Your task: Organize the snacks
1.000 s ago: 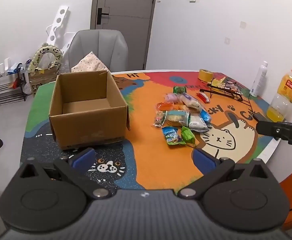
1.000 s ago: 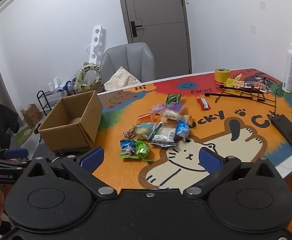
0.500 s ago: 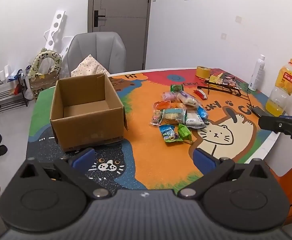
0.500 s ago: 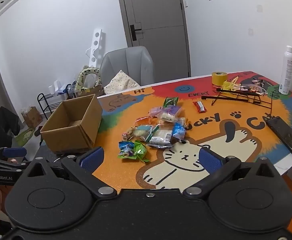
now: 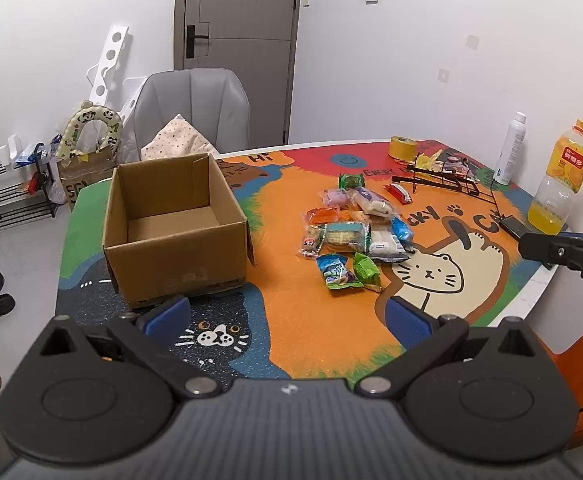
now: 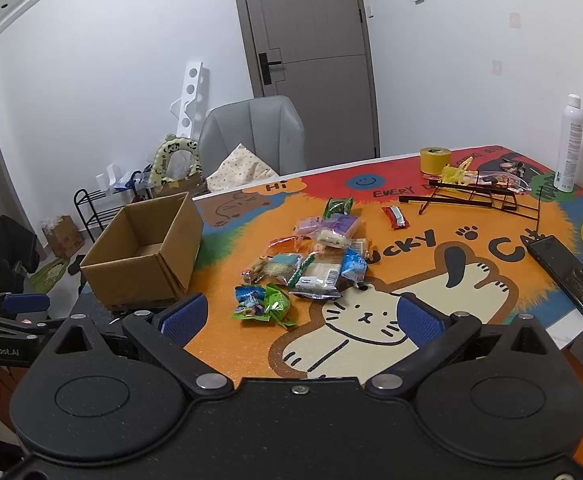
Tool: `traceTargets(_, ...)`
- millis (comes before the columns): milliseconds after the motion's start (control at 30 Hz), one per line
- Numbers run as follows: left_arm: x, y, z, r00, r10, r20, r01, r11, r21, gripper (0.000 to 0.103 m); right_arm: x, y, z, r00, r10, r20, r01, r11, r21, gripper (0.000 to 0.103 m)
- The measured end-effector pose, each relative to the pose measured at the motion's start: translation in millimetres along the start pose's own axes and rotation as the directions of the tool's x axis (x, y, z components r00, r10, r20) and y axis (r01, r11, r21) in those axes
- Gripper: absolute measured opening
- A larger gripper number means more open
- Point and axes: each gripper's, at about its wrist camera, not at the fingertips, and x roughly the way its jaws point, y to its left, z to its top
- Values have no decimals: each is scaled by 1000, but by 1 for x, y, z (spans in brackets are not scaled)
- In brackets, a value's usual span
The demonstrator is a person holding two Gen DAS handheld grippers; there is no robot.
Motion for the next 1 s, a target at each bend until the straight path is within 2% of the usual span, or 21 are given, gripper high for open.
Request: traceTargets(1000, -2, 3, 2, 1000, -5, -1, 5, 1000, -3, 103, 0, 4, -3, 1000, 1, -4, -1, 1000, -30, 103)
